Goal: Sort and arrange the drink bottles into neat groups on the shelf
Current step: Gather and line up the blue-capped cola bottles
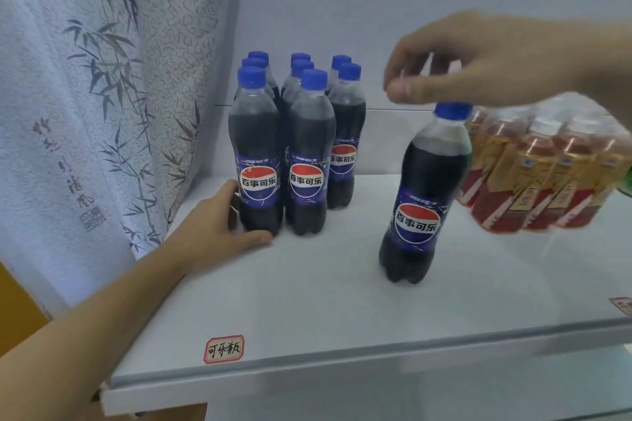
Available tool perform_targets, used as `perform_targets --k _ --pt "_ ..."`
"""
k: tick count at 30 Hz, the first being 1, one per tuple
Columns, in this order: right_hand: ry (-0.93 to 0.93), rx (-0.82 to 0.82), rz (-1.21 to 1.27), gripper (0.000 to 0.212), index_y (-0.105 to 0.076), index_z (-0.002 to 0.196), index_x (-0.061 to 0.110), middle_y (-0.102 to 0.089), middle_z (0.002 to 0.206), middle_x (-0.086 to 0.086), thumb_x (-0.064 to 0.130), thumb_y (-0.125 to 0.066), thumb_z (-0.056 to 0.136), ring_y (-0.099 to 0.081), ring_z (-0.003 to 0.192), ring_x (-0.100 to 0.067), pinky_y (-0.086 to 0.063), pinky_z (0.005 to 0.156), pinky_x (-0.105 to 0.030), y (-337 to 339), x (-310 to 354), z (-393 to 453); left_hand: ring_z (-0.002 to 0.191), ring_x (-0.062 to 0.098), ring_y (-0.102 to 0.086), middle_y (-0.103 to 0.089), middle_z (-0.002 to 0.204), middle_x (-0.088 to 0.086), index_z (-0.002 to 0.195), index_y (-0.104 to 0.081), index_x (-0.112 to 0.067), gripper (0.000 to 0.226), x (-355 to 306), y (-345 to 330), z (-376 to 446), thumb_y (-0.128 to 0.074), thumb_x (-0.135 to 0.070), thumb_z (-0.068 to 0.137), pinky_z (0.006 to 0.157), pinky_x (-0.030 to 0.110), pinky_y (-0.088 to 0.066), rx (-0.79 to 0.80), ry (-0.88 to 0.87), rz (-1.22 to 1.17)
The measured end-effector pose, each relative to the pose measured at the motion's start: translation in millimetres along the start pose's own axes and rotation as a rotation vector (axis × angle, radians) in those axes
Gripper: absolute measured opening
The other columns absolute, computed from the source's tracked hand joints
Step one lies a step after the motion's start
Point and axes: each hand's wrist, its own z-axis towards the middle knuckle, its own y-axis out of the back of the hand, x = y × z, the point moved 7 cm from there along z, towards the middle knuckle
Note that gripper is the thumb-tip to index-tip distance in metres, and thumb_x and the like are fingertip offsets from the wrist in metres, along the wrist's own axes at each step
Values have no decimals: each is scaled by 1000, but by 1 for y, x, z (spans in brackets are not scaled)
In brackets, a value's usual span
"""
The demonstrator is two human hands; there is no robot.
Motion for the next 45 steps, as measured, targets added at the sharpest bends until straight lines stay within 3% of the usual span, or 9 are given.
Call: perform_targets --k 6,10,19,24,27,31,37,41,45 --pt "-16 -136 -52 25 -66 78 29 -66 75 9 52 -66 86 -59 72 -8 -40 60 -25 -14 -9 -18 78 15 -60 -65 97 -10 125 -46 -35 87 2 0 0 -74 -77 54 76 43 -55 0 -5 -24" --pt "-13 -92 -167 32 -65 78 26 -66 74 6 56 -62 87 -59 70 -11 -43 60 -28 -16 -6 -13 78 12 -60 -64 98 -13 124 -46 -35 85 0 1 -1 -72 -78 55 77 40 -54 0 -8 -15" --pt "55 -284 6 26 -74 85 17 -73 82 -4 40 -65 91 -65 77 -23 -55 75 -40 -8 0 29 78 8 -60 -65 101 -16 133 -46 -36 92 -1 3 -3 -73 -78 55 78 38 -54 -1 -19 -18" --pt "83 -228 61 18 -73 85 19 -68 81 6 33 -67 95 -59 75 -14 -43 66 -24 -24 -4 61 78 8 -60 -66 100 -13 134 -45 -34 93 0 3 -3 -73 -77 57 78 39 -54 -10 -26 -18" --pt "82 -319 138 13 -68 87 21 -59 79 18 31 -66 96 -54 73 0 -36 65 -11 -38 -11 69 78 7 -59 -65 100 -17 134 -43 -35 92 -1 2 -4 -73 -77 59 75 34 -52 -10 -44 2" --pt "88 -411 248 10 -62 94 26 -59 89 17 36 -66 96 -53 80 5 -35 69 -5 -54 -18 66 78 7 -59 -66 101 -15 135 -42 -35 91 -1 2 -3 -73 -77 61 75 34 -52 -14 -59 12" --pt "-56 -506 704 41 -41 133 32 -56 116 3 45 -58 98 -65 94 -19 -60 77 -30 -86 -50 47 79 7 -59 -66 101 -16 136 -42 -34 91 -1 1 -4 -72 -77 60 76 36 -52 -27 -40 33" --pt "-49 -463 927 57 -31 143 33 -52 124 7 44 -60 95 -63 102 -11 -57 74 -23 -144 -62 25 79 8 -59 -65 99 -17 132 -43 -35 87 -2 1 -3 -73 -76 61 76 37 -52 -26 -35 17" --pt "-98 -344 915 86 -25 139 48 -51 128 13 43 -83 76 -62 96 -1 -56 71 -22 -193 -64 22 76 11 -59 -64 96 -16 130 -44 -33 87 -4 1 -3 -73 -77 61 74 39 -53 -27 -36 22"
